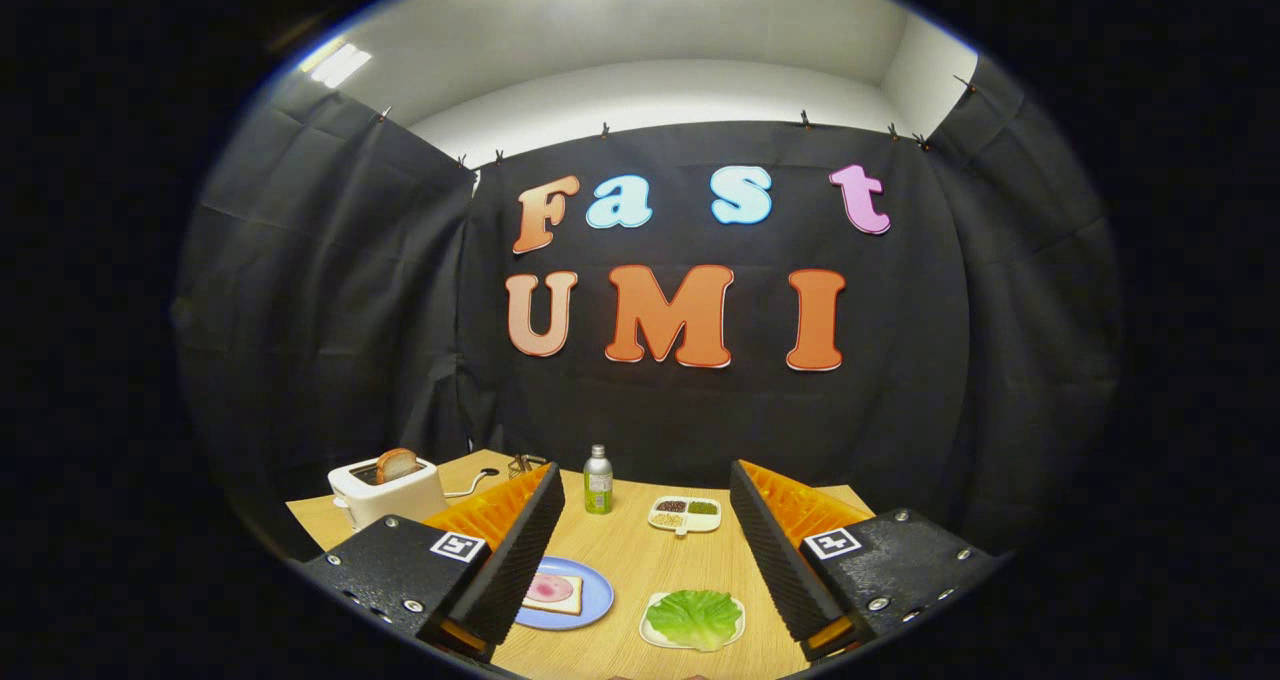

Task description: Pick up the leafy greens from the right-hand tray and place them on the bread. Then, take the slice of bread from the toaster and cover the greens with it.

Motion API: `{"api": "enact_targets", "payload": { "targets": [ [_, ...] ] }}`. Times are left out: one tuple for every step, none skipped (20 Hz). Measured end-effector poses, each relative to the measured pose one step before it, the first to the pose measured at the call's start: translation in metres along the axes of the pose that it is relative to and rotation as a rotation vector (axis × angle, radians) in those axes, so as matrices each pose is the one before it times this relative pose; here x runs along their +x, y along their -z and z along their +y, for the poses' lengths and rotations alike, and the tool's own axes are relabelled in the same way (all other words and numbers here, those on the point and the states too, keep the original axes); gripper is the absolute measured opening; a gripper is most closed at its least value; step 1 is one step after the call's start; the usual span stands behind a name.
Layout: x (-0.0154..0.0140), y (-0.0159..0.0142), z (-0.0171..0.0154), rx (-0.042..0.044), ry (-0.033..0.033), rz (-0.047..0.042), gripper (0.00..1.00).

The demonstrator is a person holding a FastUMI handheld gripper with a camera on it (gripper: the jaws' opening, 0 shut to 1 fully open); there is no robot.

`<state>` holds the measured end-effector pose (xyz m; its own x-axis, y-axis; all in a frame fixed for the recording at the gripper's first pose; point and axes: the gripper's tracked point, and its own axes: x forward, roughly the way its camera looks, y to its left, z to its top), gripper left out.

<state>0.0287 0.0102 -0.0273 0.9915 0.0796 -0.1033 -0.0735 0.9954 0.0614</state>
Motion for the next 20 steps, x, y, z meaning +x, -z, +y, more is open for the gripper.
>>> {"api": "enact_targets", "payload": {
  "targets": [
    [0.00295,0.00486,-0.00327,0.0129,0.00388,0.01582,1.0],
    [0.00293,0.00576,-0.00193,0.00954,0.00002,0.01768,1.0],
    [0.0032,0.00611,-0.00157,0.00489,-0.00224,0.02319,1.0],
    [0.00273,0.00803,-0.00246,0.00246,-0.00125,0.02646,1.0],
    [0.00315,0.00647,-0.00231,0.00251,0.00335,0.02474,1.0],
    [0.00341,0.00573,-0.0055,0.00466,0.01295,0.02802,1.0],
    [0.00431,0.00604,-0.0033,0.00089,0.00716,0.02462,1.0],
    [0.00281,0.00522,-0.00009,-0.00284,0.00154,0.01924,1.0],
    [0.00414,0.00517,-0.00124,-0.00338,0.00253,0.01964,1.0],
    [0.00391,0.00482,-0.00139,-0.00561,-0.00058,0.02035,1.0],
    [0.00444,0.00467,-0.00154,-0.00367,-0.00161,0.02168,1.0],
    [0.00369,0.00635,-0.00004,0.00013,-0.00719,0.0232,1.0],
    [0.00454,0.00585,-0.00042,0.00553,-0.00814,0.02384,1.0],
    [0.00491,0.00551,-0.00035,0.00434,-0.00724,0.02421,1.0],
    [0.00543,0.00568,-0.00346,0.00123,0.00213,0.0222,1.0],
    [0.00535,0.00535,-0.0061,-0.00324,0.01286,0.02171,1.0],
    [0.00588,0.00514,-0.00487,-0.00866,0.00629,0.01845,1.0],
    [0.00577,0.00664,-0.00252,-0.00423,0.00055,0.02556,1.0],
    [0.00503,0.00843,0.00101,0.00442,-0.01405,0.03521,1.0],
    [0.00425,0.00765,0.00315,0.01237,-0.02263,0.03502,1.0]
  ]
}}
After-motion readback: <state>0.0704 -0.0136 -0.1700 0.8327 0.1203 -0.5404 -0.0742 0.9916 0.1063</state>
